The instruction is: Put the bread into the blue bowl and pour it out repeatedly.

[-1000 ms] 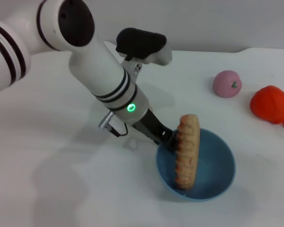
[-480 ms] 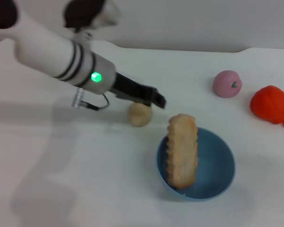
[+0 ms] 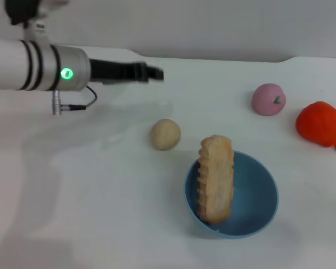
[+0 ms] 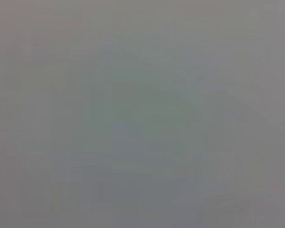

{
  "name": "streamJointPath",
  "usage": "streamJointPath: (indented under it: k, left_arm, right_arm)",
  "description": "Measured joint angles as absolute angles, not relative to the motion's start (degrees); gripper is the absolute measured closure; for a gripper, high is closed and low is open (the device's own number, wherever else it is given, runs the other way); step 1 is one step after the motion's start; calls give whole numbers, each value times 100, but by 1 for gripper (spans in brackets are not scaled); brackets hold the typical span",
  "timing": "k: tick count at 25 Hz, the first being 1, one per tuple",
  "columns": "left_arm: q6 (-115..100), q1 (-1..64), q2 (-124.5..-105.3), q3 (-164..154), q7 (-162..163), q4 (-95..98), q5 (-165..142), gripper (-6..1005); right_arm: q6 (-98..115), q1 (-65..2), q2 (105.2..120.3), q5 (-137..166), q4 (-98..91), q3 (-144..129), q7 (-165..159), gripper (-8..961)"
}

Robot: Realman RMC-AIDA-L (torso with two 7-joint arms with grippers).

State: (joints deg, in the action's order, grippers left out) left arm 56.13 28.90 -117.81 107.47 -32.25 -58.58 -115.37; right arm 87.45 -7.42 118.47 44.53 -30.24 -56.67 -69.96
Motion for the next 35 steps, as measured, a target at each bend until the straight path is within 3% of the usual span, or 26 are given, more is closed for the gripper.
streamJointPath:
  k: [5,12,24,35]
  left_arm:
    - [4950,2181,-11787,10770,-5025,-5710,-9220,643]
    - [4942,1804,-11802,10897,-7472,-4899,-6865,644]
    - [5629,1758,-11871,10831,-13510,-2903,-3383,643]
    - [6312,1750,-11901,10849,-16612,-1699,-2104,643]
  right_arm:
    - [8159,-794,11847,4455,-2543,-5651,-6723,569]
    - [7920,-821,11847,4429,-2154,-5538,-6391,569]
    - [7791,-1213,11898,4403,-642,-4538,-3797,569]
    - [7769,-1345,11905,4393,-360,-4191,-3237,569]
